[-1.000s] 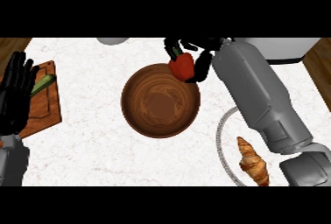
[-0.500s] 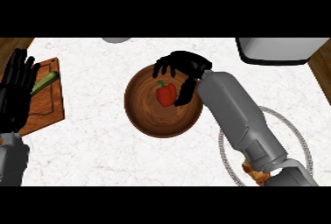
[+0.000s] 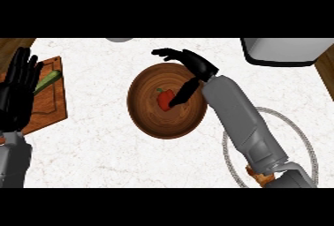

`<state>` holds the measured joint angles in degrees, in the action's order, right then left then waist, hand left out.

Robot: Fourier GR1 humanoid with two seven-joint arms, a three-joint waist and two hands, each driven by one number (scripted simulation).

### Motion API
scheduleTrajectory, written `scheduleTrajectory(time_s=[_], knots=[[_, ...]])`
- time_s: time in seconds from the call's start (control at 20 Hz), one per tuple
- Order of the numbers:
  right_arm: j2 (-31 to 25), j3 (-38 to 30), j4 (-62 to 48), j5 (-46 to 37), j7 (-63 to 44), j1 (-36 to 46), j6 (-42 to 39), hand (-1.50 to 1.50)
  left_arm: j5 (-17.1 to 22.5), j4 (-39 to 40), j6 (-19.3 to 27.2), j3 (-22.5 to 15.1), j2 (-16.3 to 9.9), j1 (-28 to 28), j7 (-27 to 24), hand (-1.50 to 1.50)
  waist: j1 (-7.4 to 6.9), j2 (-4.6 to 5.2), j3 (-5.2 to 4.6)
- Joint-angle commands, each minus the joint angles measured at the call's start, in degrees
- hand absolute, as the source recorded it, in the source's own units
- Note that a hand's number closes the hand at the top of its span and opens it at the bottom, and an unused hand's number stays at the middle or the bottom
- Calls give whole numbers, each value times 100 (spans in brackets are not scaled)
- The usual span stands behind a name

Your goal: Pick the bell pepper from the placemat and place it in the bowl

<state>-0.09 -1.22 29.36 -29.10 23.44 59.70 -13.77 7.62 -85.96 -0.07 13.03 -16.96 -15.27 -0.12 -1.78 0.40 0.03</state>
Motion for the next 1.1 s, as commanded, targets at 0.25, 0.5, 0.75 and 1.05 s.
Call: scheduleTrajectory(time_s=[0.25, 0.5, 0.75, 1.05], knots=[[-889, -1279, -637, 860, 98, 439, 198, -150, 146, -199, -157, 88, -69, 176, 37, 0, -40, 27, 1], [-1690, -1730, -1301, 1140, 343, 640, -277, -150, -31, -27, -38, -171, 100, -167, 77, 0, -196, 142, 10], [-2171, -1853, -1608, 1187, 910, 436, -663, -150, -98, 257, 6, -180, 93, -529, -1, 0, -221, 195, 15], [-2870, -1962, -1866, 1233, 1156, 331, -1369, -150, -86, 72, 18, -219, 160, -419, -12, 0, -379, 246, 29]])
